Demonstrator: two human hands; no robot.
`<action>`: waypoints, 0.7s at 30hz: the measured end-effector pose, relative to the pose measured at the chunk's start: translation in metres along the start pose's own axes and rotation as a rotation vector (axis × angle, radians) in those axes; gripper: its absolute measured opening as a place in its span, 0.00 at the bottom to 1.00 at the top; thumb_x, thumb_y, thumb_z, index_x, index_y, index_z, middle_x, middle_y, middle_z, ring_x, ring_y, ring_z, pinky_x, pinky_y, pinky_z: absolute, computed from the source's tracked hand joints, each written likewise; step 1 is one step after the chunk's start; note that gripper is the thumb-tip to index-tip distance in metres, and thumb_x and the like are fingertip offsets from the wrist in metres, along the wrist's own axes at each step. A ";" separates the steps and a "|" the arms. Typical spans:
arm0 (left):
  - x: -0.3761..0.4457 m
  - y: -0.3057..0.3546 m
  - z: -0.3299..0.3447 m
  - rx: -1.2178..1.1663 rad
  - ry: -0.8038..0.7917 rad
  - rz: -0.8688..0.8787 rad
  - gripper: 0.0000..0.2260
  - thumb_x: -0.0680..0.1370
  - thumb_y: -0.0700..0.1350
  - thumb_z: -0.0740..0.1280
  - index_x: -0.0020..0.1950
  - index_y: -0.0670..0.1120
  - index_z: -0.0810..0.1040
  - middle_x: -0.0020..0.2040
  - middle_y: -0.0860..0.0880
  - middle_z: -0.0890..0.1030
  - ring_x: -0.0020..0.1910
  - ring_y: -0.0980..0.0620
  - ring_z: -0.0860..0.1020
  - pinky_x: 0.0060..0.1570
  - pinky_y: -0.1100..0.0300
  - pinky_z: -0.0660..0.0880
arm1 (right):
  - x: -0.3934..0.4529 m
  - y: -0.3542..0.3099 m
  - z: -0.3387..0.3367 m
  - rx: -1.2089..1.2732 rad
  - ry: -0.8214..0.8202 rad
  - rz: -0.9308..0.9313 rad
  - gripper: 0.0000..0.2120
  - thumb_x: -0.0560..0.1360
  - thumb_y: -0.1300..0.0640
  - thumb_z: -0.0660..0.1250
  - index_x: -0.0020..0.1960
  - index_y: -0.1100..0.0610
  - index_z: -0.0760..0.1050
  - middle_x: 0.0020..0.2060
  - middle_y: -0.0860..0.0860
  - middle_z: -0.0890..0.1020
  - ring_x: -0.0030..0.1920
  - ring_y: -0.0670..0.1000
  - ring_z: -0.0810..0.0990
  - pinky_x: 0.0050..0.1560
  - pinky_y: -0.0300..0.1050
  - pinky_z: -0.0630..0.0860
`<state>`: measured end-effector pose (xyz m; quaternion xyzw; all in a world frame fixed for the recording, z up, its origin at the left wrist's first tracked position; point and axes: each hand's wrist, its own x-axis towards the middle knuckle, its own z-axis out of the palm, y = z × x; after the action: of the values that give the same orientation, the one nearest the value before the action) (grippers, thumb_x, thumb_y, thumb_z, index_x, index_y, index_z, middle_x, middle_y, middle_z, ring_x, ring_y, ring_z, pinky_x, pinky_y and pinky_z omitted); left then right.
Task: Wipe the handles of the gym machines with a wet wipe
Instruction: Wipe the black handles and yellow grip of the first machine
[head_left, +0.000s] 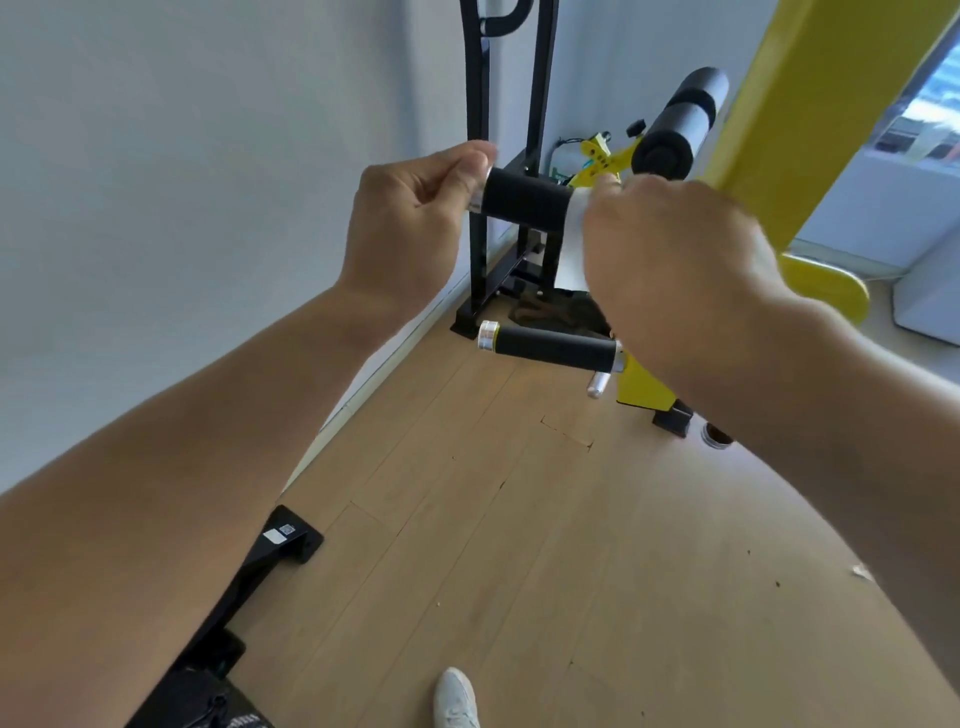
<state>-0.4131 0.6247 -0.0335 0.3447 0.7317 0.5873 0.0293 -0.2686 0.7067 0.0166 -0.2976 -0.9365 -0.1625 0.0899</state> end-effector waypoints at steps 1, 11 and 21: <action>0.000 0.000 0.002 -0.005 -0.010 0.001 0.11 0.83 0.47 0.65 0.61 0.47 0.84 0.53 0.56 0.86 0.55 0.62 0.82 0.59 0.74 0.73 | 0.000 0.001 -0.004 -0.008 -0.010 -0.013 0.16 0.77 0.71 0.55 0.62 0.65 0.71 0.38 0.57 0.64 0.37 0.57 0.65 0.25 0.46 0.58; 0.001 -0.004 0.002 0.023 0.035 0.052 0.13 0.83 0.46 0.64 0.63 0.45 0.83 0.54 0.53 0.86 0.53 0.64 0.82 0.55 0.73 0.74 | 0.033 -0.017 0.020 0.287 0.016 -0.085 0.18 0.80 0.65 0.56 0.69 0.61 0.66 0.54 0.58 0.76 0.52 0.59 0.77 0.43 0.52 0.71; 0.003 -0.008 0.003 0.002 0.003 0.061 0.14 0.84 0.47 0.63 0.64 0.44 0.82 0.57 0.50 0.86 0.57 0.57 0.83 0.60 0.64 0.78 | 0.032 -0.031 0.034 0.401 0.185 -0.148 0.21 0.80 0.64 0.58 0.73 0.59 0.65 0.64 0.55 0.77 0.65 0.56 0.74 0.66 0.48 0.67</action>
<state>-0.4180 0.6283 -0.0402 0.3660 0.7213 0.5879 0.0102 -0.3152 0.7120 -0.0143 -0.1880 -0.9571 -0.0058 0.2203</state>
